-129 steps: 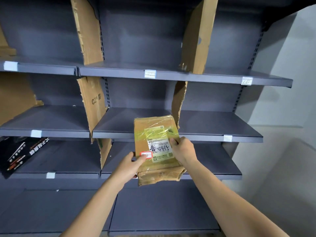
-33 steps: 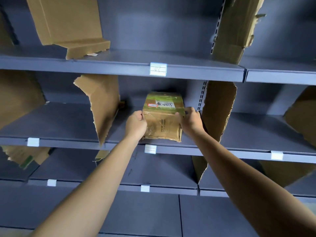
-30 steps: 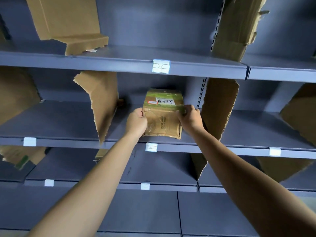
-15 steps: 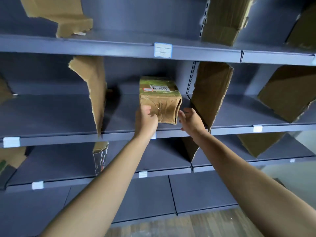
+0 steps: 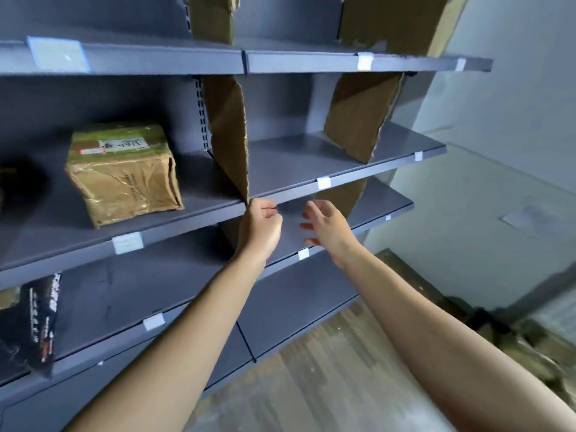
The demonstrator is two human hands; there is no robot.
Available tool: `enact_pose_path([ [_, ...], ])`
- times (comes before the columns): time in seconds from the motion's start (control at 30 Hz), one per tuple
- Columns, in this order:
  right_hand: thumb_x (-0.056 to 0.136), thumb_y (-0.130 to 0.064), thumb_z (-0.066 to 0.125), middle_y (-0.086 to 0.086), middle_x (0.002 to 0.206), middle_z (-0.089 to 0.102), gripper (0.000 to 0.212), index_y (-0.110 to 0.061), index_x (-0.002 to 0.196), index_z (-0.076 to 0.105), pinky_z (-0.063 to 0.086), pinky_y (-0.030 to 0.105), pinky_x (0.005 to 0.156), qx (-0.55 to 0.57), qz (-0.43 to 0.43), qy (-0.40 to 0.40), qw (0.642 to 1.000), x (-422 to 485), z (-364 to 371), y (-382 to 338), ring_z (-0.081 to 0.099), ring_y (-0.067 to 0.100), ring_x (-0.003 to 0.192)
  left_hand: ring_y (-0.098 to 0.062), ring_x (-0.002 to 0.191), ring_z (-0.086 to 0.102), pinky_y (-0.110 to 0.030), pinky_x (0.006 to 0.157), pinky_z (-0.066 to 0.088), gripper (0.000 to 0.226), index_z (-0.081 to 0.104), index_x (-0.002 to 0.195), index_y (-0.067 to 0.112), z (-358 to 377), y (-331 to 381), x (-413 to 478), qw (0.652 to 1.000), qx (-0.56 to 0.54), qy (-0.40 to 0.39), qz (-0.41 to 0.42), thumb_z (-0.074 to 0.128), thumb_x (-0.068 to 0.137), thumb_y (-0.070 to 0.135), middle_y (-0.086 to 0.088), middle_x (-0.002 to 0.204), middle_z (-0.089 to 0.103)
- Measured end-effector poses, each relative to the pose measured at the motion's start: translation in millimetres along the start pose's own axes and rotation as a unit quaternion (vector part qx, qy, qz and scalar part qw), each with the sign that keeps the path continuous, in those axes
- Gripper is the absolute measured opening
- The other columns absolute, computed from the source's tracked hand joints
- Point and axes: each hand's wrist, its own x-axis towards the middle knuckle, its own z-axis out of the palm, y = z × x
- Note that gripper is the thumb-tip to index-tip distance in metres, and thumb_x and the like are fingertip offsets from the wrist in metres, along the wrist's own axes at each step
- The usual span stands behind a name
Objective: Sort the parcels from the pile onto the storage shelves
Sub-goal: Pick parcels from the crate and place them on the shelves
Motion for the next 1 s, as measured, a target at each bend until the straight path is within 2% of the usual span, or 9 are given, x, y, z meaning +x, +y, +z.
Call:
enact_pose_path([
  [0.17, 0.104, -0.039, 0.041, 0.002, 0.117, 0.062, 0.024, -0.022, 0.116, 0.052, 0.059, 0.035, 0.080, 0.018, 0.008, 0.075, 0.997, -16, -128, 45, 0.066, 0.017, 0.100, -0.012, 0.079, 0.058, -0.033, 0.078, 0.053, 0.027, 0.058, 0.112, 0.015, 123, 27, -41, 0.995, -0.007, -0.097, 0.019, 0.047, 0.090, 0.002, -0.003, 0.099, 0.063],
  [0.27, 0.104, -0.038, 0.041, 0.003, 0.118, 0.061, 0.027, -0.020, 0.120, 0.052, 0.058, 0.033, 0.077, 0.021, 0.025, 0.121, 0.992, -32, -218, 79, 0.064, 0.019, 0.102, -0.024, 0.099, 0.062, -0.041, 0.093, 0.054, 0.023, 0.058, 0.109, 0.016, 218, 38, -84, 0.988, 0.002, -0.153, 0.018, 0.050, 0.090, 0.004, -0.007, 0.107, 0.064],
  [0.33, 0.103, -0.036, 0.043, 0.005, 0.118, 0.063, 0.026, -0.017, 0.118, 0.053, 0.057, 0.036, 0.075, 0.024, 0.032, 0.155, 0.987, -48, -282, 104, 0.065, 0.017, 0.094, -0.027, 0.106, 0.061, -0.046, 0.095, 0.052, 0.025, 0.059, 0.111, 0.013, 284, 44, -119, 0.982, 0.010, -0.187, 0.018, 0.050, 0.090, 0.004, -0.008, 0.109, 0.063],
  [0.4, 0.102, -0.035, 0.045, 0.004, 0.114, 0.064, 0.026, -0.016, 0.118, 0.054, 0.057, 0.038, 0.077, 0.002, 0.036, 0.191, 0.981, -65, -345, 132, 0.064, 0.015, 0.085, -0.027, 0.104, 0.061, -0.048, 0.095, 0.052, 0.026, 0.059, 0.112, 0.011, 347, 51, -156, 0.974, 0.008, -0.227, 0.019, 0.048, 0.089, 0.001, -0.007, 0.105, 0.062],
  [0.47, 0.100, -0.040, 0.045, 0.001, 0.114, 0.065, 0.027, -0.020, 0.116, 0.055, 0.057, 0.045, 0.088, -0.024, 0.049, 0.223, 0.973, -83, -404, 159, 0.065, 0.019, 0.094, -0.022, 0.093, 0.061, -0.049, 0.093, 0.052, 0.027, 0.058, 0.110, 0.014, 403, 58, -191, 0.963, 0.004, -0.269, 0.015, 0.046, 0.089, 0.002, -0.003, 0.099, 0.060],
  [0.57, 0.100, -0.044, 0.044, -0.002, 0.117, 0.063, 0.028, -0.025, 0.117, 0.053, 0.053, 0.048, 0.095, -0.029, 0.081, 0.265, 0.960, -111, -483, 193, 0.063, 0.020, 0.107, -0.013, 0.075, 0.055, -0.044, 0.088, 0.053, 0.029, 0.056, 0.116, 0.010, 475, 68, -236, 0.947, 0.010, -0.322, 0.005, 0.045, 0.091, 0.000, -0.001, 0.094, 0.056],
  [0.73, 0.101, -0.043, 0.044, 0.001, 0.118, 0.063, 0.033, -0.021, 0.125, 0.053, 0.055, 0.047, 0.093, -0.021, 0.117, 0.335, 0.935, -134, -587, 239, 0.062, 0.020, 0.108, -0.012, 0.079, 0.053, -0.041, 0.087, 0.053, 0.024, 0.053, 0.115, 0.011, 585, 76, -280, 0.917, 0.020, -0.397, 0.016, 0.045, 0.095, 0.000, -0.005, 0.099, 0.055],
  [0.87, 0.101, -0.042, 0.045, 0.000, 0.112, 0.065, 0.027, -0.023, 0.119, 0.054, 0.055, 0.047, 0.093, 0.000, 0.146, 0.370, 0.917, -130, -648, 280, 0.064, 0.019, 0.102, -0.008, 0.077, 0.053, -0.028, 0.072, 0.051, 0.024, 0.053, 0.115, 0.011, 668, 66, -296, 0.896, 0.026, -0.443, 0.010, 0.043, 0.096, 0.000, -0.001, 0.096, 0.054],
  [1.0, 0.101, -0.042, 0.045, 0.001, 0.114, 0.064, 0.029, -0.023, 0.121, 0.054, 0.056, 0.047, 0.091, -0.003, 0.188, 0.390, 0.901, -99, -708, 328, 0.063, 0.019, 0.104, -0.008, 0.076, 0.053, -0.026, 0.068, 0.051, 0.024, 0.053, 0.114, 0.013, 759, 44, -291, 0.879, 0.045, -0.475, -0.010, 0.043, 0.096, 0.001, 0.002, 0.094, 0.055],
])
